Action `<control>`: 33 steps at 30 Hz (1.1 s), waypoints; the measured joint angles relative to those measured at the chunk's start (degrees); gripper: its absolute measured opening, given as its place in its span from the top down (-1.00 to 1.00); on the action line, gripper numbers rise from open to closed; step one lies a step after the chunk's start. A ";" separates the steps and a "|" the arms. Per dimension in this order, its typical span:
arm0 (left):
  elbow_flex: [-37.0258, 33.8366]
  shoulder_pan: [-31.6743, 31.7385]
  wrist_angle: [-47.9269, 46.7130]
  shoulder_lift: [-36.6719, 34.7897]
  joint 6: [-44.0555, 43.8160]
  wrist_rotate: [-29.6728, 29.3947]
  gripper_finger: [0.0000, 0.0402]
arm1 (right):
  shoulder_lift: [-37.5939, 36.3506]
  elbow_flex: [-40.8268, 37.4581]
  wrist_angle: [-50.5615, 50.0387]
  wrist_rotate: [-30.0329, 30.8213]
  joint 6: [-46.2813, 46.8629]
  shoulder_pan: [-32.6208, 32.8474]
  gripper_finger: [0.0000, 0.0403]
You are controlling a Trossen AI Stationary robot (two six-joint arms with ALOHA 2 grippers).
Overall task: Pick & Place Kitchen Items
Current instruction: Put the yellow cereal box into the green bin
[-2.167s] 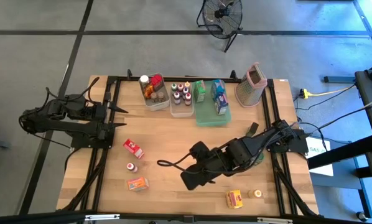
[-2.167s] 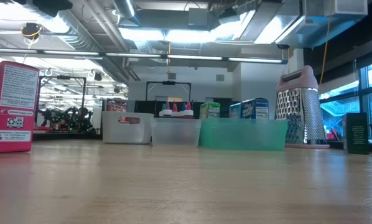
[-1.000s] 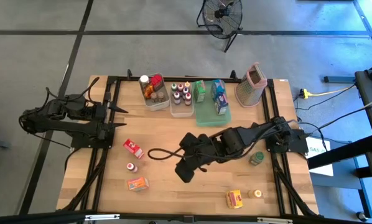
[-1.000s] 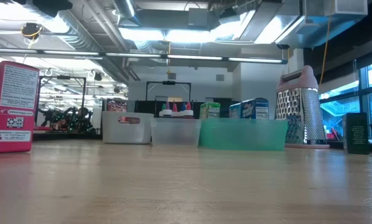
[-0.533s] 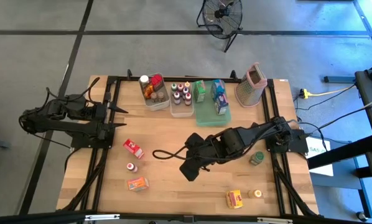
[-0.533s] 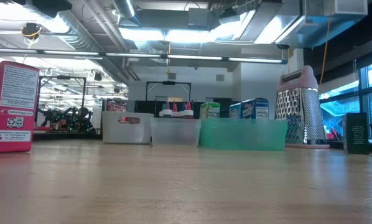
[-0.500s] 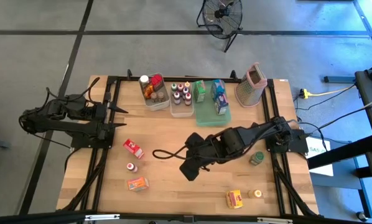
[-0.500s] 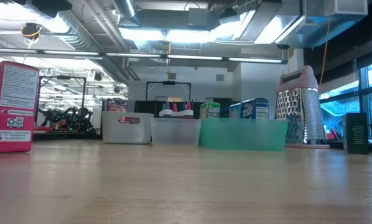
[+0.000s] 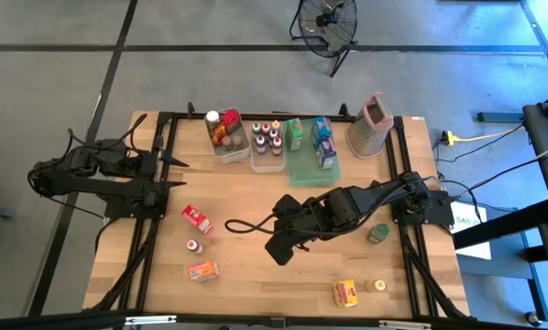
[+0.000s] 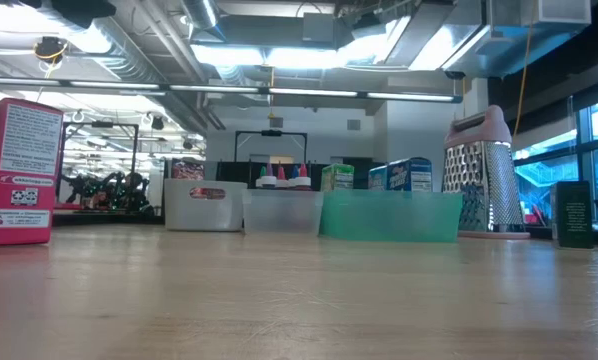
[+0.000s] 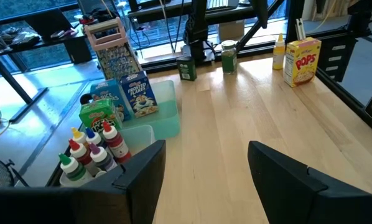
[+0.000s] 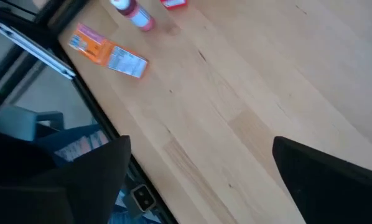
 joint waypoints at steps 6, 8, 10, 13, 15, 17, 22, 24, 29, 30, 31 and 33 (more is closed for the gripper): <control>0.00 0.00 0.02 0.02 0.00 0.00 -0.11 | 0.00 0.00 5.14 0.02 0.13 0.02 -0.95; 0.00 0.00 0.02 0.01 0.00 0.00 -0.11 | 0.00 0.00 7.30 0.02 0.02 -0.03 -0.95; 0.00 0.02 0.02 0.00 0.00 0.00 -0.11 | 0.00 0.00 9.68 0.04 0.00 -0.05 -0.95; 0.00 0.02 0.02 0.02 0.00 0.00 -0.11 | 0.00 0.00 14.71 0.06 -0.03 -0.19 -0.95; 0.00 0.00 0.02 0.02 0.00 0.00 -0.11 | 0.00 0.00 17.14 0.08 -0.99 -0.48 -0.95; 0.00 0.00 0.02 0.00 0.00 0.00 -0.11 | 0.00 0.00 18.05 0.22 -2.14 -0.83 -0.95; 0.00 0.02 0.07 0.00 0.48 0.00 -0.11 | 0.09 -0.20 17.54 4.18 -1.27 -0.53 -0.95; 0.00 0.02 0.13 0.00 0.54 -0.02 -0.11 | 0.36 -0.45 14.55 2.25 3.21 -0.43 -0.95; 0.00 0.01 0.34 0.02 0.61 -0.02 -0.11 | 0.86 -0.59 -1.59 -0.18 22.33 0.43 -0.95; 0.00 0.01 0.39 0.02 0.61 -0.01 -0.11 | 0.92 -0.61 -5.13 -0.96 26.11 0.94 -0.95; 0.00 0.00 0.46 0.01 0.61 -0.02 -0.11 | 0.98 -0.61 -7.87 -2.21 29.49 1.69 -0.95; 0.00 0.00 0.46 0.02 0.61 -0.01 -0.11 | 0.98 -0.63 -12.33 -4.42 36.19 3.56 -0.95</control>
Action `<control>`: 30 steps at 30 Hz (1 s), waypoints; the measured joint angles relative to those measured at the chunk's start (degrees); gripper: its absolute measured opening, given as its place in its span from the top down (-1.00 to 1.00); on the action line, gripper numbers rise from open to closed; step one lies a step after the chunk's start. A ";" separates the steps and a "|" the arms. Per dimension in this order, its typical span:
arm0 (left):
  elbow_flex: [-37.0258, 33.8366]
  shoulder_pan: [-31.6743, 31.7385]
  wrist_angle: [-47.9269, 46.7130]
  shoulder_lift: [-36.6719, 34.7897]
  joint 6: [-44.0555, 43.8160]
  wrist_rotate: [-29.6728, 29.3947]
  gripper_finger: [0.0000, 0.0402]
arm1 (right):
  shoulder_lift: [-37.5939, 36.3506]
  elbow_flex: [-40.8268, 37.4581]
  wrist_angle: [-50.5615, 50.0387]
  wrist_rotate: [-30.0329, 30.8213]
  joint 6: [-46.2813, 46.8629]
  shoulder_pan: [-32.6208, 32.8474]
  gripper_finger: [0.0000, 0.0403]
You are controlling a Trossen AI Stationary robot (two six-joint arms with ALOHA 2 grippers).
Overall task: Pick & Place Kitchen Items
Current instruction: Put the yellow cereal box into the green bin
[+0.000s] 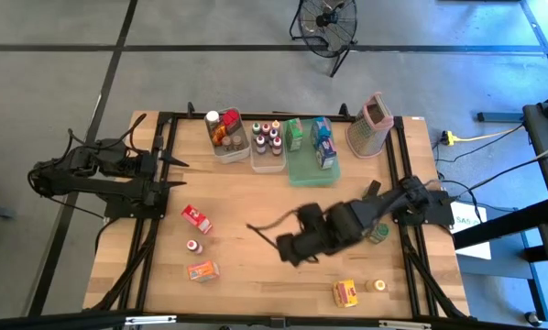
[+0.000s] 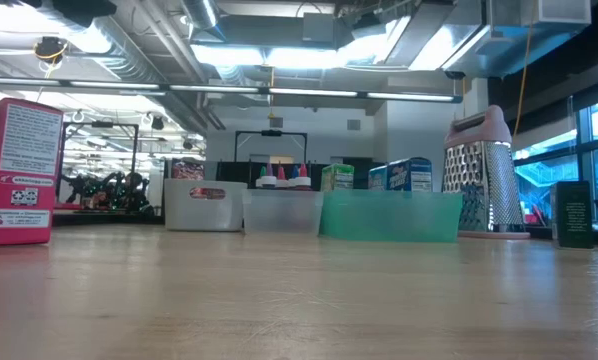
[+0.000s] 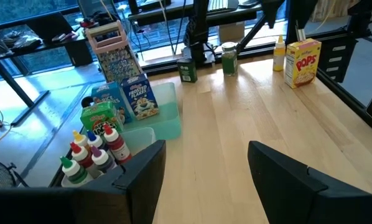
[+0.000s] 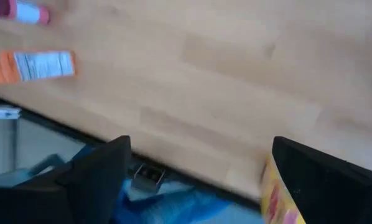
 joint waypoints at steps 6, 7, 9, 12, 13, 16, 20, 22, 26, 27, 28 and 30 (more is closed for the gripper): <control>0.00 0.02 0.01 0.00 0.00 -0.01 -0.11 | 0.31 -0.96 2.70 0.14 7.08 5.56 -0.95; 0.00 0.01 0.03 -0.02 0.01 -0.01 -0.11 | 0.45 -0.95 2.80 0.18 7.59 6.45 -0.95; 0.00 0.00 0.00 0.00 0.02 -0.01 -0.11 | 0.85 -1.04 2.50 0.55 8.96 8.00 -0.95; 0.00 0.01 0.00 0.00 0.00 -0.01 -0.11 | 0.68 -1.01 3.39 2.00 9.48 9.96 -0.95; 0.00 0.02 0.02 0.00 0.00 -0.01 -0.11 | 0.66 -1.01 4.00 2.35 9.39 10.56 -0.95; 0.00 0.01 0.00 0.00 0.00 -0.01 -0.11 | 0.70 -1.01 4.97 2.60 9.17 12.32 -0.95; 0.00 0.00 0.00 0.00 0.00 -0.01 -0.11 | 0.68 -1.01 4.27 1.66 13.13 13.43 -0.95; 0.00 0.01 0.00 0.00 0.00 -0.01 -0.11 | 0.67 -1.17 3.67 1.38 15.70 13.44 -0.95; 0.00 0.02 0.00 0.00 0.00 -0.01 -0.11 | 0.68 -2.06 1.48 -2.62 15.49 13.36 -0.95; 0.00 0.00 0.00 0.00 0.00 -0.01 -0.11 | 0.66 -2.50 1.25 -4.21 14.47 13.24 -0.95; 0.00 0.01 0.00 0.00 0.00 -0.01 -0.11 | 0.63 -3.01 1.25 -6.14 14.12 13.05 -0.95; 0.00 0.00 0.00 0.00 0.00 -0.01 -0.11 | 0.70 -4.14 0.94 -10.12 15.34 12.67 -0.95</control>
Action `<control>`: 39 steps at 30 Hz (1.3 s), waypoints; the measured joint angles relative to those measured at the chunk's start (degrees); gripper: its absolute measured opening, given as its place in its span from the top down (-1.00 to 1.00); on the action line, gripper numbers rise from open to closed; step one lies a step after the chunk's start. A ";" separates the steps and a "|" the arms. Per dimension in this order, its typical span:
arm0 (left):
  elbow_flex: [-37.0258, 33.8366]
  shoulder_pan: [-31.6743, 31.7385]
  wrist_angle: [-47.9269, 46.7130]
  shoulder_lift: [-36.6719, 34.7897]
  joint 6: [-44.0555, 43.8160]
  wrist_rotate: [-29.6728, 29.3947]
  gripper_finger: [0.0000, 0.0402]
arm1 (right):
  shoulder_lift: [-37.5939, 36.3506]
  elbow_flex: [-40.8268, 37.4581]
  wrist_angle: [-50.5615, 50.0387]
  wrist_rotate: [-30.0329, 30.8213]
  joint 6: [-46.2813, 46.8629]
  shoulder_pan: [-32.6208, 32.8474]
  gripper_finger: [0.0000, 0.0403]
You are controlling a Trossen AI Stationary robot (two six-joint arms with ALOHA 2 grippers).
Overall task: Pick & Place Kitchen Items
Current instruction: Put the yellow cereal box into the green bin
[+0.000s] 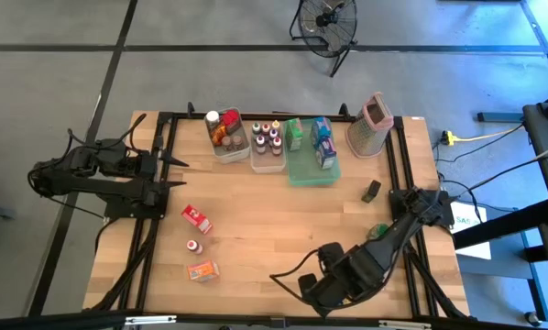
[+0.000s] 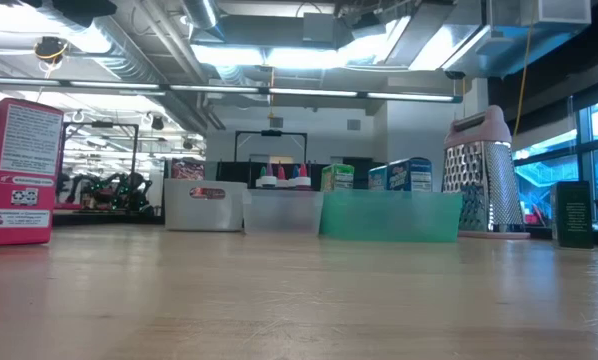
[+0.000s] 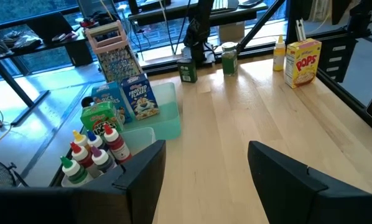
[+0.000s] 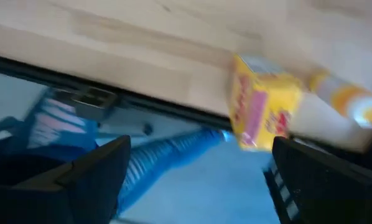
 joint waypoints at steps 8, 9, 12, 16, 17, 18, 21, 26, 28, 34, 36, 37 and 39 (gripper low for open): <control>0.00 0.00 0.00 0.00 -0.02 0.00 -0.11 | -0.02 -4.47 -0.17 -6.47 1.05 0.06 -0.95; 0.00 0.00 0.00 0.00 -0.02 0.00 -0.11 | -0.02 -5.10 -0.11 -6.44 0.94 0.23 -0.95; 0.00 0.01 -0.01 0.00 -0.03 0.00 -0.11 | -0.02 -6.95 0.03 -5.81 1.32 1.45 -0.95; 0.00 0.00 -0.02 0.00 -0.04 0.00 -0.11 | 0.00 -8.03 0.25 -3.91 3.52 3.67 -0.95; 0.00 0.02 -0.02 0.00 -0.05 0.00 -0.11 | -0.04 -8.24 0.49 -3.19 4.55 4.17 -0.94; 0.00 0.01 -0.02 0.00 -0.07 0.00 -0.11 | -0.04 -8.39 0.70 -2.43 5.54 4.65 -0.94; 0.00 0.01 -0.04 0.00 -0.07 0.00 -0.11 | -0.03 -8.71 0.70 0.68 8.02 6.24 -0.94; 0.00 0.00 -0.02 0.00 -0.09 0.00 -0.11 | -0.05 -10.05 1.08 1.13 11.31 7.85 -0.94; 0.00 0.02 -0.04 0.00 -0.07 0.00 -0.11 | -0.04 -10.96 1.62 1.56 11.57 8.11 -0.94; 0.00 0.00 -0.04 -0.02 -0.07 0.00 -0.11 | 0.00 -14.01 3.57 1.73 10.86 8.19 -0.94; 0.00 0.02 -0.04 0.00 -0.06 0.00 -0.11 | -0.04 -14.77 4.96 1.72 10.40 8.14 -0.94; 0.00 0.01 -0.04 -0.01 -0.06 0.00 -0.11 | -0.04 -15.28 5.27 1.71 10.40 8.08 -0.94; 0.00 0.02 -0.04 0.00 -0.07 0.00 -0.11 | -0.04 -16.41 5.50 1.70 10.40 8.09 -0.94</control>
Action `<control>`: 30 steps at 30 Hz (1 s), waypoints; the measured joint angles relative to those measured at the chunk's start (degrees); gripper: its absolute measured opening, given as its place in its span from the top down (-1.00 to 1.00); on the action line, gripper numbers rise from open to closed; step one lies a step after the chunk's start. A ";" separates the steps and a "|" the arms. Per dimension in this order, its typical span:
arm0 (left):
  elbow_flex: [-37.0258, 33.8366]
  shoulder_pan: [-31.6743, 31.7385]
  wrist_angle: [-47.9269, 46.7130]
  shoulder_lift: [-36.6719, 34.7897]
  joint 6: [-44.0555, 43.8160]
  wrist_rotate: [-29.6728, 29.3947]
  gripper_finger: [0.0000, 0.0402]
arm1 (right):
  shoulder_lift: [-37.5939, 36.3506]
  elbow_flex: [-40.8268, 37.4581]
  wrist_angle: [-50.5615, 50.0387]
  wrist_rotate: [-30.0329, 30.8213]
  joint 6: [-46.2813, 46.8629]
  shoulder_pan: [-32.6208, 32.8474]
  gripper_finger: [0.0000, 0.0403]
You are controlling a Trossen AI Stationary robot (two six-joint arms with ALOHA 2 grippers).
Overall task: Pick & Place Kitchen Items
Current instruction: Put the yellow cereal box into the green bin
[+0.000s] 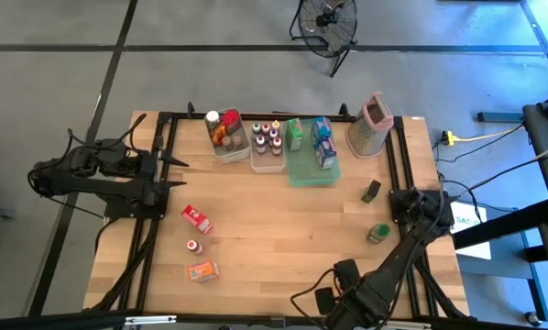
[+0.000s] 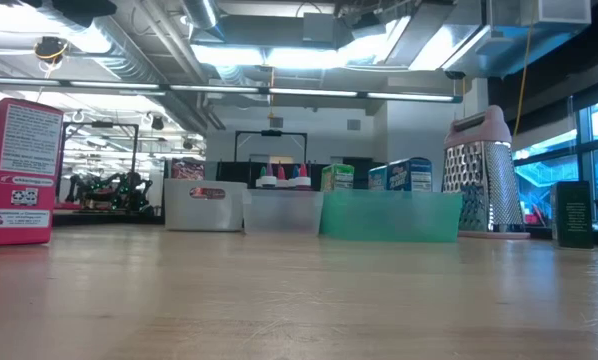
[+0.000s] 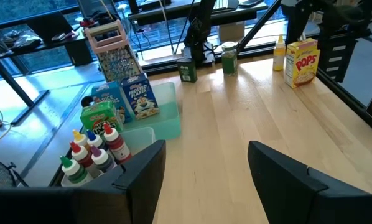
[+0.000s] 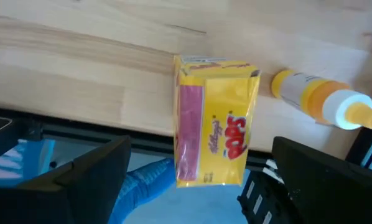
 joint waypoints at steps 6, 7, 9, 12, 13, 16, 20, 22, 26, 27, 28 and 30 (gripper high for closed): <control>0.00 0.01 0.00 -0.02 0.03 0.00 -0.11 | 0.01 -3.08 2.24 0.00 0.00 -0.08 -0.94; 0.00 0.01 0.00 -0.01 0.01 0.00 -0.11 | 0.00 -3.53 2.60 -0.04 0.01 -0.17 -0.94; 0.00 -0.02 0.00 -0.02 0.00 0.00 -0.11 | 0.02 -4.43 2.68 -0.92 0.20 -0.35 -0.94; 0.00 -0.01 0.00 -0.01 0.01 0.00 -0.11 | 0.00 -5.74 3.59 -2.41 0.14 -0.65 -0.94; 0.00 0.01 0.00 0.00 0.00 0.00 -0.11 | 0.02 -6.11 3.98 -2.36 -0.01 -0.66 -0.94; 0.00 0.01 0.01 -0.01 0.03 0.00 -0.11 | 0.00 -7.03 5.31 -2.17 -0.08 -0.86 -0.94; 0.00 0.01 0.00 0.00 0.03 0.00 -0.11 | 0.00 -8.41 7.44 -2.17 -1.08 -1.10 -0.92; 0.00 0.00 0.02 0.00 0.03 0.00 -0.11 | 0.00 -8.99 8.58 -2.19 -1.42 -1.14 -0.88; 0.00 -0.01 0.02 -0.02 0.05 0.00 -0.11 | 0.00 -9.42 9.62 -2.19 -1.51 -1.14 -0.74; 0.00 0.00 0.02 0.00 0.05 0.00 -0.11 | 0.02 -9.46 9.65 -2.19 -1.51 -1.14 -0.70; 0.00 -0.02 0.02 -0.01 0.05 0.00 -0.11 | 0.02 -9.46 9.68 -2.23 -1.52 -1.14 -0.65; 0.00 0.00 0.02 -0.01 0.05 0.00 -0.11 | 0.00 -9.46 9.87 -2.50 -1.53 -1.14 -0.55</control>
